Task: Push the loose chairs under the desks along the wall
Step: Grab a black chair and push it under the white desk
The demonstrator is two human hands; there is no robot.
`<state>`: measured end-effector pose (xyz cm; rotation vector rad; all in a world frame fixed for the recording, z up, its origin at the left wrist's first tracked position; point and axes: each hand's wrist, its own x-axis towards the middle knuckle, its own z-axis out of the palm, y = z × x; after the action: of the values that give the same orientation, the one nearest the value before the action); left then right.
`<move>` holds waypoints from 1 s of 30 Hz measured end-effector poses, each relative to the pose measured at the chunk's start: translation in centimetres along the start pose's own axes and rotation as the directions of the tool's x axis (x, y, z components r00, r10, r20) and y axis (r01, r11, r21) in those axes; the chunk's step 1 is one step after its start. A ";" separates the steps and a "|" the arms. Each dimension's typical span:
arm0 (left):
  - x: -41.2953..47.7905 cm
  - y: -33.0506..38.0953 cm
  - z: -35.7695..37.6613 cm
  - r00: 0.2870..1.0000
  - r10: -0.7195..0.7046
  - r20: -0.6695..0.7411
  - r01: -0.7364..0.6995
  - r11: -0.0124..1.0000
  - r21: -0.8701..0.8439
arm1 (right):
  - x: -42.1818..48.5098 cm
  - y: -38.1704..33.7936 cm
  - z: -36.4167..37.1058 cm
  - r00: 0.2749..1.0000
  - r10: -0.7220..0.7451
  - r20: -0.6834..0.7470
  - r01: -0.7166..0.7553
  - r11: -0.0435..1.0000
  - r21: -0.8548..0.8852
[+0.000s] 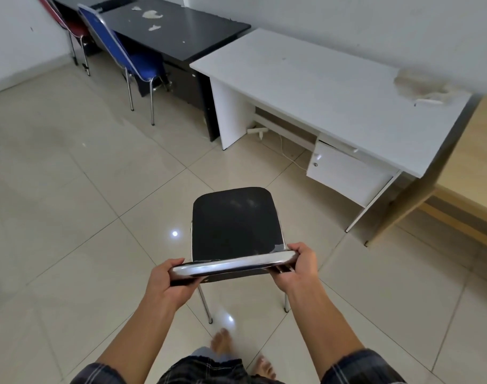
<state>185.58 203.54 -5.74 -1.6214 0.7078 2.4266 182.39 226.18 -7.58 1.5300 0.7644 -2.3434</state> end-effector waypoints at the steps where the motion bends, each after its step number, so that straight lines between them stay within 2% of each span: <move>1: 0.2 0.4 0.3 1.000 0.001 0.003 -0.001 1.000 0.013 | 0.1 0.0 0.4 1.000 -0.006 0.000 0.006 1.000 -0.004; 8: 2.6 3.5 3.6 0.999 0.001 0.051 -0.003 0.999 0.052 | 2.0 -0.5 4.2 0.999 -0.043 -0.005 0.043 0.999 0.023; 20: 10.2 15.0 14.1 0.995 -0.027 0.100 0.009 0.984 0.179 | 6.7 -1.3 17.6 0.996 -0.089 -0.024 0.091 0.991 0.103; 30: 15.1 21.4 22.4 0.993 -0.038 0.108 0.011 0.972 0.234 | 10.3 -4.2 26.3 0.995 -0.101 0.007 0.099 0.986 0.132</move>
<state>152.86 192.73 -5.92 -1.3863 0.9092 2.2942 155.67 216.16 -7.40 1.5602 0.7115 -2.5203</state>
